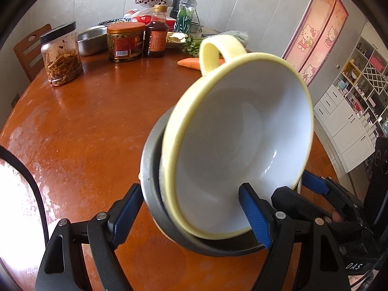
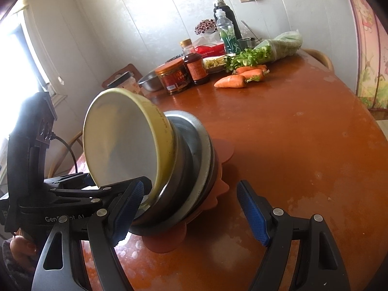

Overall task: Organize plates and bowls
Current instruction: 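Lower the bowl stack onto the orange plate and steel tray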

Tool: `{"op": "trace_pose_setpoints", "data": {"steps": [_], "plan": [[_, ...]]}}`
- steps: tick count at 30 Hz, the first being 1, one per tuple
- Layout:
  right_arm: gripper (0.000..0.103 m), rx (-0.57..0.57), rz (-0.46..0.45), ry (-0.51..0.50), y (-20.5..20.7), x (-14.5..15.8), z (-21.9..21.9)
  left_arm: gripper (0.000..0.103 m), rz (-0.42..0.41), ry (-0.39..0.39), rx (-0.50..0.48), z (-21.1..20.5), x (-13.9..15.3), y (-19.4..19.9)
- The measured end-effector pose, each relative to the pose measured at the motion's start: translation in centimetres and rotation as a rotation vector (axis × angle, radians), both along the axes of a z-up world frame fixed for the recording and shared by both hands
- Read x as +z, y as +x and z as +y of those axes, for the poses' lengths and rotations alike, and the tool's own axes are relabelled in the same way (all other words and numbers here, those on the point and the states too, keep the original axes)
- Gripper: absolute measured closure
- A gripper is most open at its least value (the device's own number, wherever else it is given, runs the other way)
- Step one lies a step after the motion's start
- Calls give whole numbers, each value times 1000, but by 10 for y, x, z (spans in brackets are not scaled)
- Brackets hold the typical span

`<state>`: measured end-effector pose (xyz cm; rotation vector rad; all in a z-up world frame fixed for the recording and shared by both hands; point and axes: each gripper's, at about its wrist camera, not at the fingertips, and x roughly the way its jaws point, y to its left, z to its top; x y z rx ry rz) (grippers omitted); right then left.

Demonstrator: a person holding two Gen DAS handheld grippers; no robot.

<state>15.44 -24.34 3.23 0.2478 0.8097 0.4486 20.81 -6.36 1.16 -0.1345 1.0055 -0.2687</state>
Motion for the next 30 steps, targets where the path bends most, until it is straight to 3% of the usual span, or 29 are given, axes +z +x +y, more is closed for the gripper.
{"op": "trace_pose_setpoints", "data": {"steps": [11,30], "plan": [[22,-12,-14,-49,-5,6,11,23,-29,2,13,11,8,-8],[22,-28,-79,-49,-23,29,14,23,-121,-2,29,22,40,-38]]}}
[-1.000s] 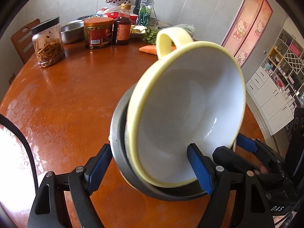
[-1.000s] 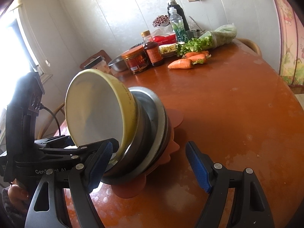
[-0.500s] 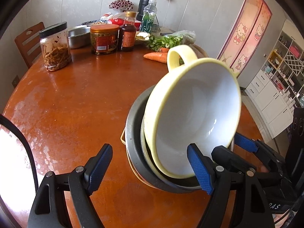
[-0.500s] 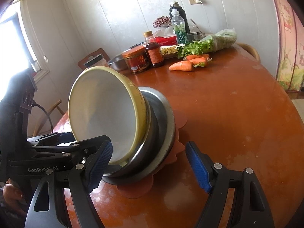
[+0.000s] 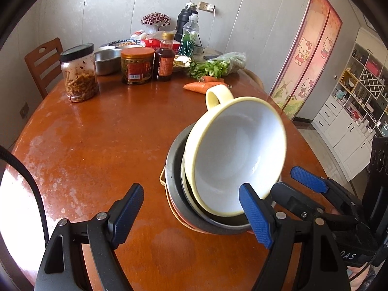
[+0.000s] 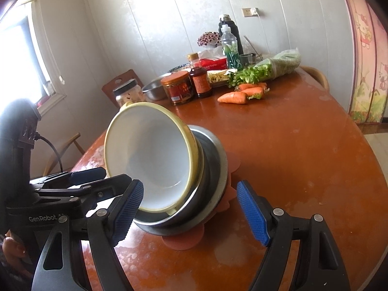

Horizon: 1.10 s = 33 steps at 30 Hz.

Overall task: Organize plates and bowls
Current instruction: 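Lower the bowl stack onto the orange plate and steel tray, then open both tools and withdraw them from the stack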

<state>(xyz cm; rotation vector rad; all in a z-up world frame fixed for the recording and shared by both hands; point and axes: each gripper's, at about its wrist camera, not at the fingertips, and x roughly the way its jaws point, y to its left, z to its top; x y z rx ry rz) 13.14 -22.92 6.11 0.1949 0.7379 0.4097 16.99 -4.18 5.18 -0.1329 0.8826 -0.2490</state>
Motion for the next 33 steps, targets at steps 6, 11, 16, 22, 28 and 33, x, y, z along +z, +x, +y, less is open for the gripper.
{"op": "trace_pose_setpoints", "data": {"steps": [6,11,16,22,28,33], "plan": [[22,-6,-16,-1,-7,4,0,23,-20,5,18,3,5,-9],[22,-6,-29,-9,-15,7,0,22,-38,15,45,7,8,-19],[22,-11,-46,-29,-26,8,0,22,-55,27,74,11,8,-35],[21,-20,-46,-60,-44,1,-1,22,-74,27,88,10,5,-57],[20,-27,-48,-90,-62,-7,-1,21,-85,22,91,10,-1,-79],[19,-35,-51,-106,-75,-12,-2,21,-97,14,99,10,-5,-91]]}}
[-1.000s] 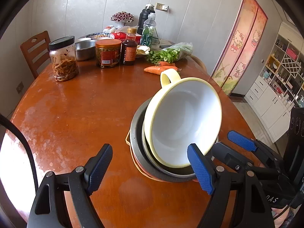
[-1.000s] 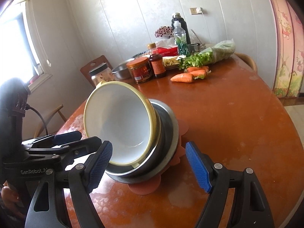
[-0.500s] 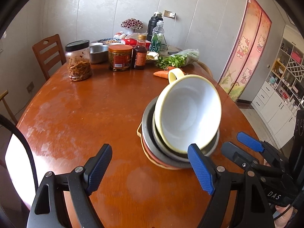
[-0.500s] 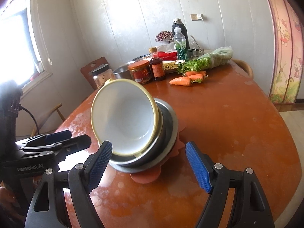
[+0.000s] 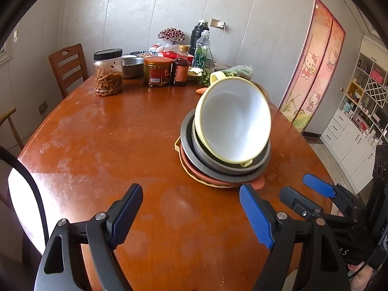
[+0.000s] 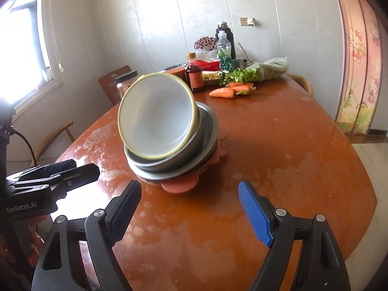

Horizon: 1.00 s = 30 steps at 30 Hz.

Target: Organize plates and bowls

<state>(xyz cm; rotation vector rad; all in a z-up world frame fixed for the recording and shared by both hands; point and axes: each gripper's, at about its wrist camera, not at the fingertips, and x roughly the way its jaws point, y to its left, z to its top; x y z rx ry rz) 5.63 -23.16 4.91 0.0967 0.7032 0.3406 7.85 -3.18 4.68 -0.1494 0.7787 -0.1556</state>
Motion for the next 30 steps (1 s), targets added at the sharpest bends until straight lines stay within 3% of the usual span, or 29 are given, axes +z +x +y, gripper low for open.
{"op": "trace_pose_setpoints", "data": {"steps": [8,23,30], "plan": [[19,-7,-14,-35,-12,-10,-3,16,-17,50,16,-5,-7,-15],[19,5,-5,-42,-37,-28,-6,15,27,24,26,-16,-37,-33],[19,8,-3,-52,-43,-32,-9,15,47,51,22,-27,-44,-40]]}}
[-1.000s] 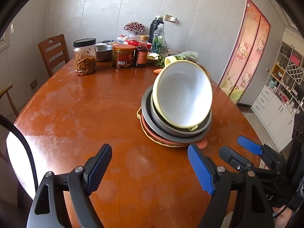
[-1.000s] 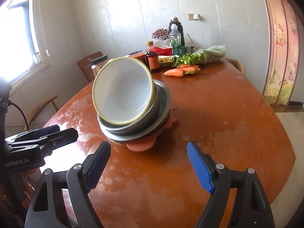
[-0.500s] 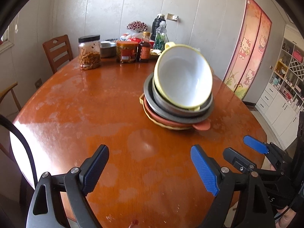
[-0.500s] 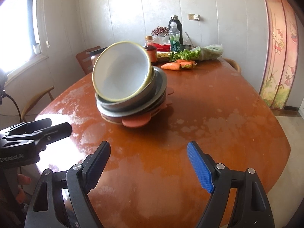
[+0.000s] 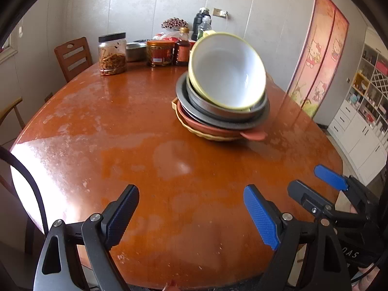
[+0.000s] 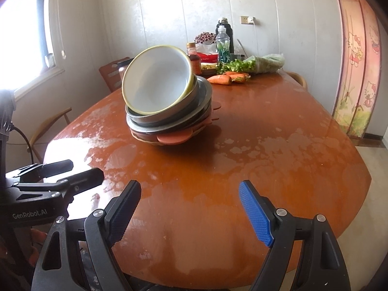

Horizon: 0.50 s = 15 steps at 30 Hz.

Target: Organize plates and bowls

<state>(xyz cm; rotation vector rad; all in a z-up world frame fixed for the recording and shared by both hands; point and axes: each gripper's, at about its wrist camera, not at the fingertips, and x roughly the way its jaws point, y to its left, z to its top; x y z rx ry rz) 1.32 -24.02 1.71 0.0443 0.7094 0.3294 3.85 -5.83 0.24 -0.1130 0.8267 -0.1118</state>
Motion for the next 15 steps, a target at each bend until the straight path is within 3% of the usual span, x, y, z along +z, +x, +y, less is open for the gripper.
{"op": "trace_pose_setpoints", "data": {"steps": [15], "plan": [[19,-1,6,4,-5,-4,-4,15,19,22,-1,-4,-5,-4]]}}
